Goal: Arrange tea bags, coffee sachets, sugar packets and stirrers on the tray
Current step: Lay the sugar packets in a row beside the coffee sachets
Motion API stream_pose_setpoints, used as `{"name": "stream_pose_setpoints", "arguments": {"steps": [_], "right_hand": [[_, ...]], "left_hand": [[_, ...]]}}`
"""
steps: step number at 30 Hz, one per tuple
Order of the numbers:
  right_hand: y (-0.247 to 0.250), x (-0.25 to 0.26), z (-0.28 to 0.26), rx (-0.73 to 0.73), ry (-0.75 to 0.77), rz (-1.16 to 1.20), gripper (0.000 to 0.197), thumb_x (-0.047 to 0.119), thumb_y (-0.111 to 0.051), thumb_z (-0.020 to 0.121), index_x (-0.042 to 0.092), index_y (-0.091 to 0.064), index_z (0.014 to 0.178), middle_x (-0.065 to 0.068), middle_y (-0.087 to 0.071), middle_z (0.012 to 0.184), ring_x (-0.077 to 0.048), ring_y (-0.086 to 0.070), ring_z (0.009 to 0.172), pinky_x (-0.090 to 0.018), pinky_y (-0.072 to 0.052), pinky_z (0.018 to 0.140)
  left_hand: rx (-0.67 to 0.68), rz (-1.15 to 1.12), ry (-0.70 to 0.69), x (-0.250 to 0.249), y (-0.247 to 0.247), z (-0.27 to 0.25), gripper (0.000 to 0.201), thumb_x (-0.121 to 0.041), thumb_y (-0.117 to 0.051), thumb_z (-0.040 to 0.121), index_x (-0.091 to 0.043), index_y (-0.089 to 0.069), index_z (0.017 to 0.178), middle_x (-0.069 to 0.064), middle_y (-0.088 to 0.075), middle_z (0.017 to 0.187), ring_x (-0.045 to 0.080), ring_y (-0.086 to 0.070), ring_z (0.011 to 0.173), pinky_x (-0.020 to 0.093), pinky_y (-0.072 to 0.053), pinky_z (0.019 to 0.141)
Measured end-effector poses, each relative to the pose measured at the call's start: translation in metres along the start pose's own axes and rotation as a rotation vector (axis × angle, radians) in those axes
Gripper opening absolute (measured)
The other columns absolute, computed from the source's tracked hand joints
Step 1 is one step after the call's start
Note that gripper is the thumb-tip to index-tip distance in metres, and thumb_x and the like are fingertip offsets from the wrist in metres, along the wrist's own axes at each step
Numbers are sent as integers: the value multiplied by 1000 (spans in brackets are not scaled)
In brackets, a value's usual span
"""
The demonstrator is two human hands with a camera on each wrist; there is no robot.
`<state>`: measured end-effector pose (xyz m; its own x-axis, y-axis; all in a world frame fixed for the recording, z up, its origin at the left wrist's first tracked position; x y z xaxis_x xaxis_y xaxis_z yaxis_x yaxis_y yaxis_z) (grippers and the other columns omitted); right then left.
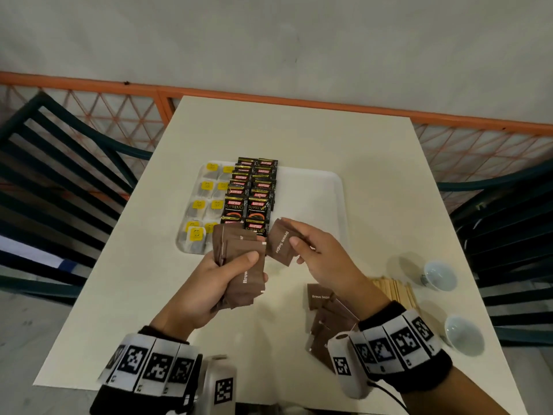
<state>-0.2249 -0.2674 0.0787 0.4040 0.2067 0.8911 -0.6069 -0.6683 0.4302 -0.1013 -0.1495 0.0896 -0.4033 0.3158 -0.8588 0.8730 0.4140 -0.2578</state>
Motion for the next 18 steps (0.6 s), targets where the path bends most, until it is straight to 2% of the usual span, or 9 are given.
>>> {"name": "stream_pose_setpoints", "arguments": {"steps": [2,5,7,8,10,12,13,15,18], "right_hand": [[-4,6,5,67,25,-60,48,12,-44,96,29,-37,140,3,-58,113,-9,-54,93,-23,-48,84],[-11,19,14,207,43,-192,59,15,-48,95,34,-21,144,4,-59,92,-11,-58,85,-29,-48,83],[-16,27,24,252,44,-248,62,15,-50,94,33,-19,145,1,-59,88,-13,-59,86,-27,-47,81],[-17,31,30,223,57,-233,60,14,-50,94,32,-21,144,3,-59,87,-10,-58,85,-22,-47,79],[-17,36,45,45,82,-125,51,13,-50,94,30,-31,138,10,-59,84,-4,-58,82,-13,-46,76],[-18,37,54,-121,25,31,39,21,-52,93,33,-39,127,8,-64,88,-4,-61,84,-16,-49,77],[-23,36,57,-130,-43,73,33,27,-54,92,34,-42,121,6,-65,92,-6,-62,87,-21,-51,80],[-38,32,60,-28,-172,81,19,31,-56,90,29,-52,108,1,-66,97,-12,-64,90,-30,-54,84],[-49,25,72,6,-290,335,10,16,-54,92,11,-60,98,-6,-68,90,-18,-67,82,-35,-57,81]], "left_hand": [[27,40,21,-4,6,6,16,-19,-57,87,-25,-65,99,6,-71,69,15,-68,59,23,-52,50],[82,80,25,-11,17,12,15,-18,-63,86,-23,-65,99,5,-72,71,16,-68,62,24,-51,50],[100,79,18,-14,25,18,14,-16,-63,86,-19,-65,99,4,-72,70,16,-68,62,24,-51,48],[90,57,12,-16,30,21,14,-14,-61,86,-18,-65,99,4,-72,69,16,-68,61,24,-51,47],[59,-34,-11,-20,40,29,18,-16,-60,83,-22,-68,98,6,-72,70,16,-68,61,25,-52,49],[51,-134,-65,-26,49,37,20,-20,-66,78,-30,-72,94,5,-73,78,17,-68,64,30,-52,56],[54,-176,-88,-29,53,41,23,-21,-68,76,-32,-72,95,4,-74,83,17,-68,67,31,-53,58],[49,-243,-118,-34,58,50,30,-19,-63,74,-28,-69,102,2,-75,91,17,-70,73,31,-55,59],[37,-273,-119,-36,63,64,31,-17,-60,72,-24,-67,102,3,-75,89,17,-71,73,29,-58,59]]}}
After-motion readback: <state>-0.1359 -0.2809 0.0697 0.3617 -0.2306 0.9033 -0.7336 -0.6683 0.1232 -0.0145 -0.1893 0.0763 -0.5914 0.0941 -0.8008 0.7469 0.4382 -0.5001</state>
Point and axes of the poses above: each hand's wrist, its own z-axis towards the middle knuckle, its own y-axis out of the back of the hand, x = y × z, the point moved 4 cm from there along z, towards the middle knuckle
